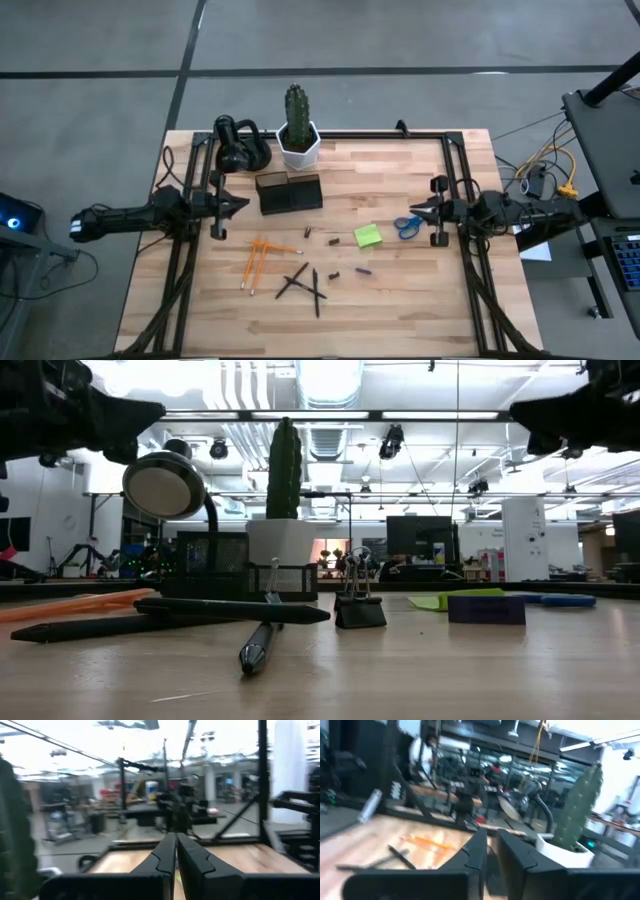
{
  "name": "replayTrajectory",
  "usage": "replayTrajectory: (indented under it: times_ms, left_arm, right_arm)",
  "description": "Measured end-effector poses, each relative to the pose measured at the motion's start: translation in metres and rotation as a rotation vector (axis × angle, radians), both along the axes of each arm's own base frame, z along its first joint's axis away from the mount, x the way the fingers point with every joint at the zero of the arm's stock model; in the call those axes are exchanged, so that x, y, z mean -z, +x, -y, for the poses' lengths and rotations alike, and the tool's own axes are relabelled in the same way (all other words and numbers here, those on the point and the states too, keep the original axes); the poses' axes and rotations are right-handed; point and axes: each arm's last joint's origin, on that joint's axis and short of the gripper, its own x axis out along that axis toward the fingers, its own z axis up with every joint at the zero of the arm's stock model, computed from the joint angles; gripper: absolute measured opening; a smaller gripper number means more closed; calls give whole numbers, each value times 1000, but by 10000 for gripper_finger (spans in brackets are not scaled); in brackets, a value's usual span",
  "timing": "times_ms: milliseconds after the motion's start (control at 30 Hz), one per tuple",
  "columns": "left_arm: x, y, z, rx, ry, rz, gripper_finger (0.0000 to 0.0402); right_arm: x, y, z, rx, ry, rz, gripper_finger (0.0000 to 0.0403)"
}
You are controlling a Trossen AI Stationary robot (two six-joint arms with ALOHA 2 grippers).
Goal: Pick and place office supplies into organizer
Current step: Put the green sticky note into the black desk organizer
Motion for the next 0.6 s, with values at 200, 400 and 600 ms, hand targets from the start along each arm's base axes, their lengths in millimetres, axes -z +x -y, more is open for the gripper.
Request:
replayTrajectory:
  times_ms: [200, 400, 600]
  left_arm:
    - [7, 5, -3, -113, 33, -88, 1]
    - [11, 12, -4, -112, 28, -135, 48]
    - [10, 15, -4, -112, 27, -118, 123]
  right_arm:
    - [7, 6, 3, 124, -11, -86, 108]
    - [4, 12, 2, 121, 16, -62, 171]
    - [6, 18, 2, 123, 6, -77, 200]
